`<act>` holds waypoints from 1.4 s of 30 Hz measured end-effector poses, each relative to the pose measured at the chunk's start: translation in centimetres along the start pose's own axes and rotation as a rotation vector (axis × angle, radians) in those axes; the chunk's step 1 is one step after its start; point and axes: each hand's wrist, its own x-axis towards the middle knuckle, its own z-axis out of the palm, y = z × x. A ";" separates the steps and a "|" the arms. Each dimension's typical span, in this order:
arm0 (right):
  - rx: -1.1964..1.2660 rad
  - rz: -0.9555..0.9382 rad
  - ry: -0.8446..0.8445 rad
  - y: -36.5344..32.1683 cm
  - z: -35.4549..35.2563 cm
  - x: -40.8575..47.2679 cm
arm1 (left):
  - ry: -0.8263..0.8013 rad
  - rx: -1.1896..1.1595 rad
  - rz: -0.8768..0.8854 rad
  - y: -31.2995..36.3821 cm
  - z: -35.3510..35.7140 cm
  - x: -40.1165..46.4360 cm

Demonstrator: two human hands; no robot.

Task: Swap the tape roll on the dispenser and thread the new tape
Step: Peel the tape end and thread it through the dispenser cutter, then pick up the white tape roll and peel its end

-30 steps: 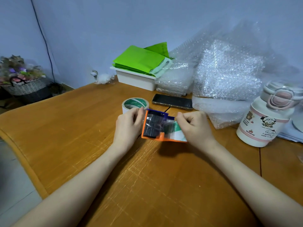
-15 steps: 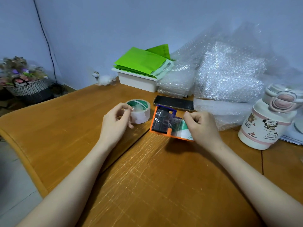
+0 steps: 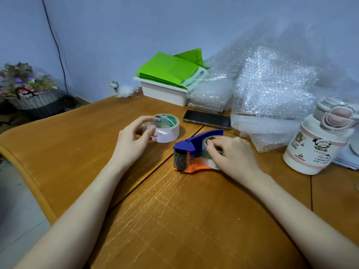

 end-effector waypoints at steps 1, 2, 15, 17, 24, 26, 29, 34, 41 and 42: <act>-0.003 0.001 -0.020 0.0 0.0 0.0 | 0.000 0.002 0.003 0.0 0.0 0.0; 0.000 0.005 -0.046 0.1 0.0 0.1 | -0.002 0.002 0.007 0.0 0.0 0.0; 0.016 0.094 -0.087 -0.1 -1.4 1.0 | -0.068 -0.010 -0.042 -0.6 -0.4 0.1; 0.081 0.074 -0.068 -0.2 -1.8 1.5 | -0.079 -0.007 -0.042 -0.8 -0.7 0.1; 0.255 0.011 -0.148 -1.3 -1.2 5.9 | -0.148 0.054 -0.016 -1.5 -1.7 0.2; 0.233 -0.026 -0.235 -1.4 0.1 7.7 | -0.192 0.055 -0.032 -1.7 -1.6 0.4; 0.198 -0.064 -0.337 -1.6 2.3 10.0 | -0.243 0.062 -0.038 -1.8 -1.4 0.6; 0.024 -0.091 -0.493 -2.5 4.7 12.3 | -0.212 0.065 0.004 -1.7 -1.3 1.0; 0.235 -0.068 -0.428 -2.3 4.4 12.0 | -0.088 0.059 0.115 -0.9 -1.0 0.9; 0.299 -0.061 -0.409 -2.3 4.0 12.0 | -0.059 0.059 0.135 -0.7 -1.0 0.9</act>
